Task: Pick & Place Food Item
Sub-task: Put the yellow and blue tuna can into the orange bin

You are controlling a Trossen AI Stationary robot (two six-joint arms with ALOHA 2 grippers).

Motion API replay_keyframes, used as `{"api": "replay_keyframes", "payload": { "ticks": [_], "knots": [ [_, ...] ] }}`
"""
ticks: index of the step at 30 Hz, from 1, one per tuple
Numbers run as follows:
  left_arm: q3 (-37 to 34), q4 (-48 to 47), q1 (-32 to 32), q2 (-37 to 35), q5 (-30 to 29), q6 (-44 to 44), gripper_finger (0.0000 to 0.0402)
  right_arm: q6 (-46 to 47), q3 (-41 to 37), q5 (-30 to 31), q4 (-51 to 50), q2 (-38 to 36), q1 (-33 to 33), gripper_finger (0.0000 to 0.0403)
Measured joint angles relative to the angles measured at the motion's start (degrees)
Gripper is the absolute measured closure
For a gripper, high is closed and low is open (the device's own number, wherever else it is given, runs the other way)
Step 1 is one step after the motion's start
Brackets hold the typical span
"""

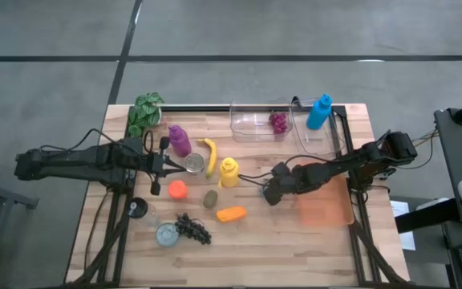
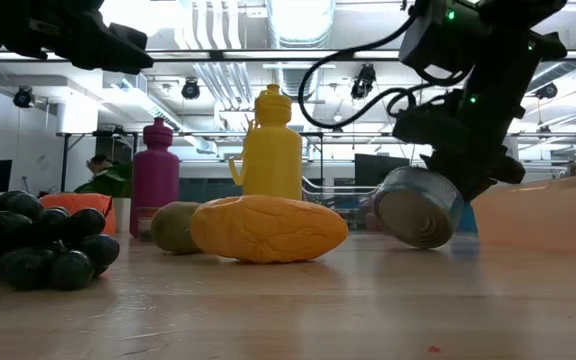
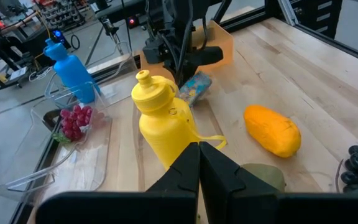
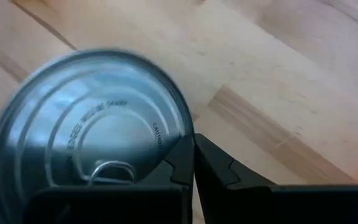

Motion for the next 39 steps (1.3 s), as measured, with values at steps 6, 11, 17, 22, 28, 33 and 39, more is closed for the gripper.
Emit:
{"api": "replay_keyframes", "payload": {
  "ticks": [6,11,17,22,28,33,39],
  "knots": [
    [0.0,0.0,0.0,0.0,0.0,0.0,0.0391,0.2,-0.3,0.3,0.2,0.0,0.0,0.0394],
    [0.0,0.0,0.0,0.0,0.0,0.0,0.0391,1.1,-0.9,0.4,0.2,0.3,0.0,0.0394],
    [0.0,0.0,0.0,0.0,0.0,0.0,0.0391,2.1,-1.6,0.4,0.6,0.3,0.0,0.0394],
    [0.0,0.0,0.0,0.0,0.0,0.0,0.0391,3.3,-2.2,0.4,0.7,0.4,0.0,0.0394],
    [0.0,0.0,0.0,0.0,0.0,-0.1,0.0391,3.3,-2.5,0.4,0.6,0.4,0.0,0.0394],
    [0.0,0.0,0.0,0.0,0.0,-0.2,0.0391,3.3,-2.5,0.4,0.6,0.4,0.0,0.0394],
    [0.0,0.0,0.0,0.0,0.0,-0.2,0.0391,3.3,-2.5,0.3,0.6,0.4,0.0,0.0394]
  ]
}}
